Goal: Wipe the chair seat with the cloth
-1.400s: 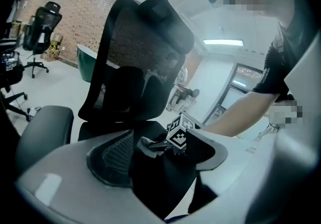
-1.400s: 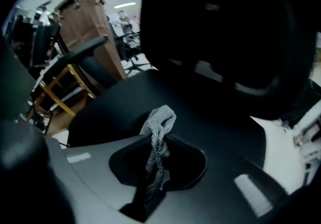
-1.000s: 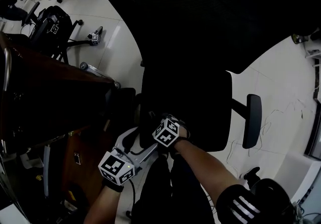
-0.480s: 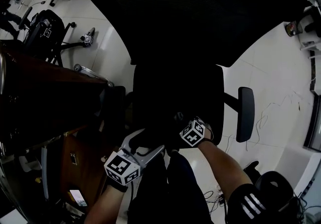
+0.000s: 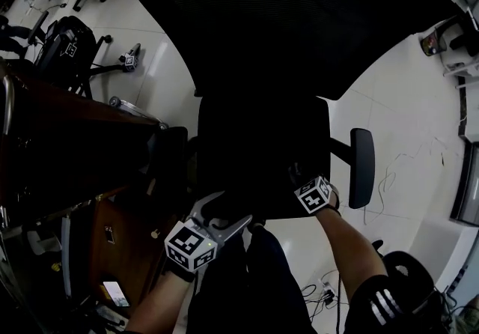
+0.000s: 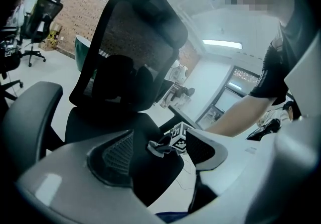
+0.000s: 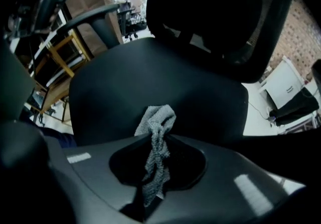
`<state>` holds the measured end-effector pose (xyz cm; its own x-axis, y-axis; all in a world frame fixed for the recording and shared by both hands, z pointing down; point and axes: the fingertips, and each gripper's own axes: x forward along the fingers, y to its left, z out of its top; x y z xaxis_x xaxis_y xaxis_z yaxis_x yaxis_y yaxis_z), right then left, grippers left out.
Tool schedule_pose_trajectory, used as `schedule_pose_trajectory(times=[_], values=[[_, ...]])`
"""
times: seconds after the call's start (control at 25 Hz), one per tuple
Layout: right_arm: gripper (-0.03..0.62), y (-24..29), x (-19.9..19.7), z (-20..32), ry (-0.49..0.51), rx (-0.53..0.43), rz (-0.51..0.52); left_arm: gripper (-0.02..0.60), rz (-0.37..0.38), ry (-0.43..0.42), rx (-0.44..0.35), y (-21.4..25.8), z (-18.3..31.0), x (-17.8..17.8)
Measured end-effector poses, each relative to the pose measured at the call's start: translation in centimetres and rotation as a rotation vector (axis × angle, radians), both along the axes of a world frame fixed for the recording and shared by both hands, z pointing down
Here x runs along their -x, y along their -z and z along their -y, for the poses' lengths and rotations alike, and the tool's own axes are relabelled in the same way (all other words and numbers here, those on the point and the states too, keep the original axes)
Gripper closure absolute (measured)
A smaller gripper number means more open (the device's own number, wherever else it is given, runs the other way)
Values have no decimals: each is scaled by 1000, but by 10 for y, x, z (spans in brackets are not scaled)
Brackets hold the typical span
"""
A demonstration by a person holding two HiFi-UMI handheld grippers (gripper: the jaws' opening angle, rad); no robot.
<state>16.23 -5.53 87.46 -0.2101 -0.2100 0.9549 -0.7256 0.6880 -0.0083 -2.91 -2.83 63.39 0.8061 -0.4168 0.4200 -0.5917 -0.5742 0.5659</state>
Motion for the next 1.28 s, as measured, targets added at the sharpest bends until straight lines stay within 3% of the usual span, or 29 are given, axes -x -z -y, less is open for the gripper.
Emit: schedule_pose_trajectory(times=[0.12,0.36,0.52,0.64,0.96,1.08,1.28], values=[[546,19,55,8,1,-31,119,232,14,23,5,0,-5,19],[546,43,218,-25,207,-5,312,232,45,99,8,6,-16,64],[546,42,296,-56,305,28,372,232,71,138,11,5,-27,91],[546,30,321,-75,380,49,348,232,78,160,20,1,-34,103],[546,0,293,-104,435,71,311,232,77,144,41,-7,-40,93],[546,-9,245,-111,417,87,259,232,70,109,35,-10,-40,73],[546,-20,135,-108,265,109,168,232,62,36,46,-16,-34,27]])
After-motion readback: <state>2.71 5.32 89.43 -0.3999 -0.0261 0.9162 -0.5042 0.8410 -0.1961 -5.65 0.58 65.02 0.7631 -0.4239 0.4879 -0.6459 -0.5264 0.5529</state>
